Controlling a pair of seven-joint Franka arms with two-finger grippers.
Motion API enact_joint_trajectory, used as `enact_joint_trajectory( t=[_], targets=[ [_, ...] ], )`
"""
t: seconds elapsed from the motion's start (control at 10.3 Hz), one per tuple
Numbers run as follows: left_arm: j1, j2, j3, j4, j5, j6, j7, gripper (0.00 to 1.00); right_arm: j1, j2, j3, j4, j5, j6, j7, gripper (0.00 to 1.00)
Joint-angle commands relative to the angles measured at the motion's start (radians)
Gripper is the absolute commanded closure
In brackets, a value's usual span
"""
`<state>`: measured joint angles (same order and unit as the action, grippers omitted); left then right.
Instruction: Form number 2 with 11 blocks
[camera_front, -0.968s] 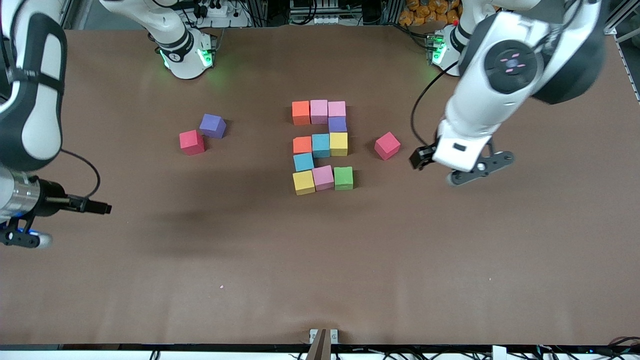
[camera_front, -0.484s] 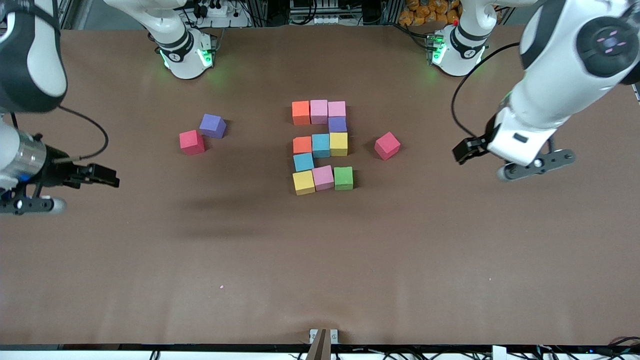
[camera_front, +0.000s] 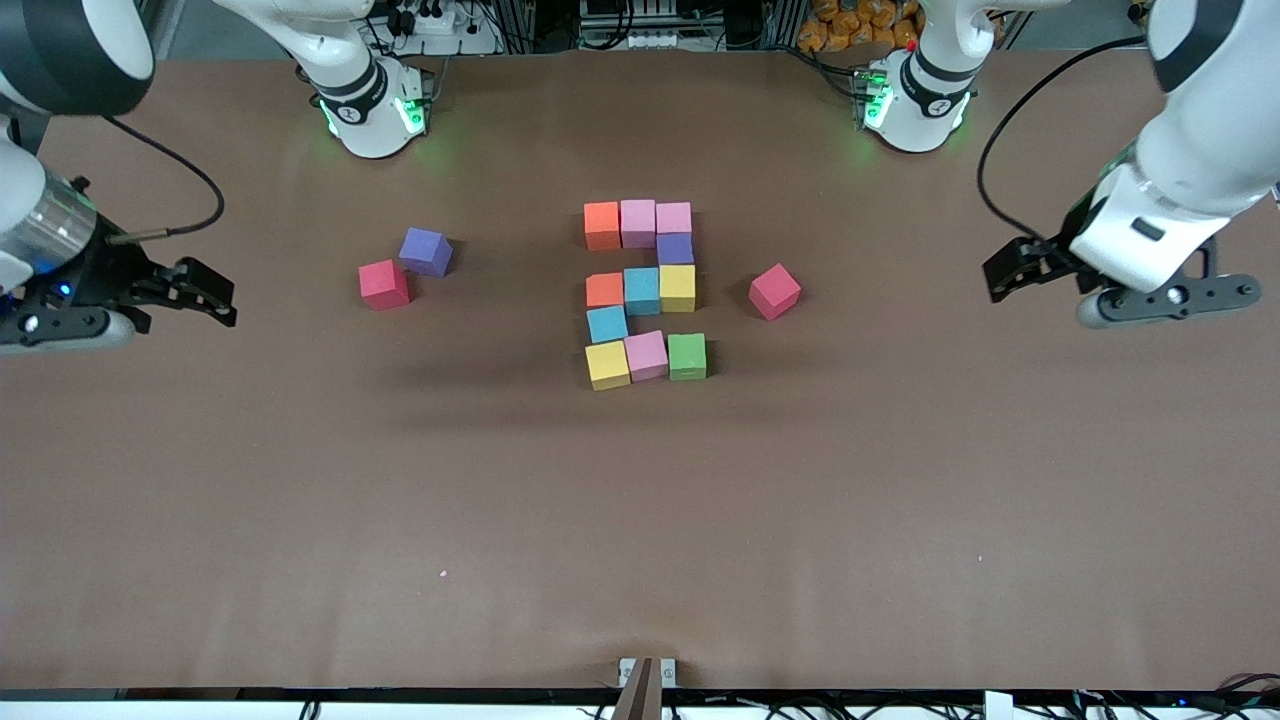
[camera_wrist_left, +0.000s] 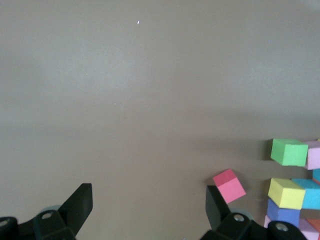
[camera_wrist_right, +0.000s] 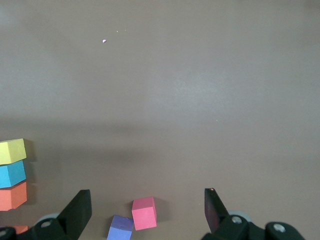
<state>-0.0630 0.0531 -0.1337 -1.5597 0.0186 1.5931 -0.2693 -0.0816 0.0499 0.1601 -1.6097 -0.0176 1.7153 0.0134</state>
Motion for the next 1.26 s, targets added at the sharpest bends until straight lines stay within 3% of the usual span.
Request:
enact_joint_trajectory(
  t=[0.0,1.16],
  targets=[
    [0.041,-0.078,-0.004,-0.079,-0.063,0.001,0.045,0.0,0.118,-0.021,-0.134,-0.015,-0.013,0.01,-0.003,0.0],
    [0.034,-0.113,-0.024,-0.045,0.015,-0.067,0.042,0.0,0.12,-0.041,-0.137,0.131,0.002,-0.158,-0.004,0.0]
  ],
)
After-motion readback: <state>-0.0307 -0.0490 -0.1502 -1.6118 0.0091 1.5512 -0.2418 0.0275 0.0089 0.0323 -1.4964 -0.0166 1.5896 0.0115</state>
